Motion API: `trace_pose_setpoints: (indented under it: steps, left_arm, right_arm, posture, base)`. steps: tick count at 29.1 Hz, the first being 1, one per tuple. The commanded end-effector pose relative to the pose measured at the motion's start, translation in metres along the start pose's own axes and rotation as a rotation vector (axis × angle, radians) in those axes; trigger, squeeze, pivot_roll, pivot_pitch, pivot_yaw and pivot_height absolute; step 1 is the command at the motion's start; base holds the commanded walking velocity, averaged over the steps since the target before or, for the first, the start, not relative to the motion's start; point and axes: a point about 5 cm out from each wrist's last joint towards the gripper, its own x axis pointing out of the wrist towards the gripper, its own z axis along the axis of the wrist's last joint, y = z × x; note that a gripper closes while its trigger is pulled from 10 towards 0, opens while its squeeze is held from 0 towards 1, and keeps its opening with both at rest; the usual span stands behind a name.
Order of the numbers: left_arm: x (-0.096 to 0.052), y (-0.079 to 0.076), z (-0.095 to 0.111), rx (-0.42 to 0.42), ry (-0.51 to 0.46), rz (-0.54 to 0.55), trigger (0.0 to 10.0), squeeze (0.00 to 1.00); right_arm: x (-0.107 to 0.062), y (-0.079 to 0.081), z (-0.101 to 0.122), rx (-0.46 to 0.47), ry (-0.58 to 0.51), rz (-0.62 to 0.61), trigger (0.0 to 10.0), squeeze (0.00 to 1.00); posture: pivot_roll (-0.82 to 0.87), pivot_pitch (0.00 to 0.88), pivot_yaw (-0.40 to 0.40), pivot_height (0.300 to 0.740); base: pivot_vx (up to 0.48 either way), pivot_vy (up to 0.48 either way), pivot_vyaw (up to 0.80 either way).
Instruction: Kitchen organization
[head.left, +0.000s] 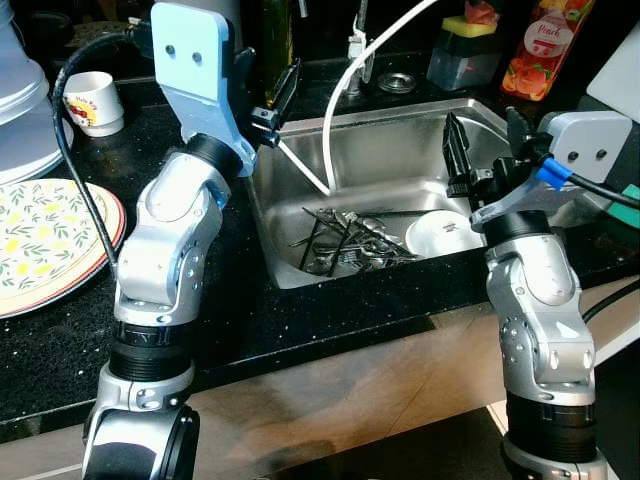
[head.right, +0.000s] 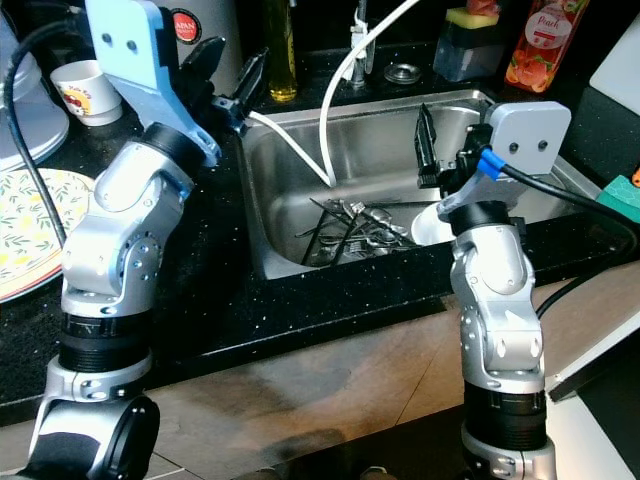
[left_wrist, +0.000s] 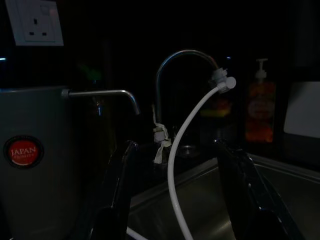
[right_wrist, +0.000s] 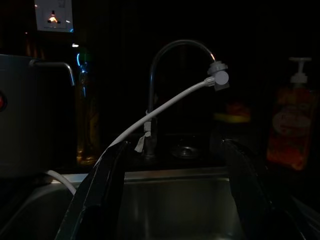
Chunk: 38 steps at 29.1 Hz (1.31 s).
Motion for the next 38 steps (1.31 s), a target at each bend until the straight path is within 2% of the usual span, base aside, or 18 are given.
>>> trace_pose_setpoints:
  steps: [1, 25, 32, 38]
  left_arm:
    - [0.000, 0.002, -0.003, 0.008, 0.010, 0.010, 10.0, 0.00]
    - [0.001, 0.003, -0.015, 0.018, 0.058, 0.039, 10.0, 0.00]
    - [0.000, 0.006, -0.026, 0.024, 0.122, 0.064, 10.0, 0.00]
    - [-0.001, 0.007, -0.029, 0.016, 0.137, 0.063, 10.0, 0.00]
  right_arm:
    - [0.000, -0.003, 0.000, 0.007, -0.003, -0.014, 10.0, 0.00]
    - [-0.004, -0.002, -0.004, 0.022, 0.018, -0.015, 10.0, 0.00]
    - [-0.004, 0.000, -0.005, 0.027, 0.024, -0.008, 10.0, 0.00]
    - [-0.005, 0.001, -0.006, 0.030, 0.026, -0.004, 10.0, 0.00]
  posture:
    - [0.08, 0.071, 0.006, 0.740]
    - [0.07, 0.079, 0.012, 0.740]
    - [0.07, 0.084, 0.010, 0.740]
    - [0.07, 0.086, 0.009, 0.740]
  base:
    - [-0.364, 0.000, 0.00]
    - [-0.362, 0.000, 0.00]
    - [0.000, 0.000, 0.00]
    - [0.000, 0.000, 0.00]
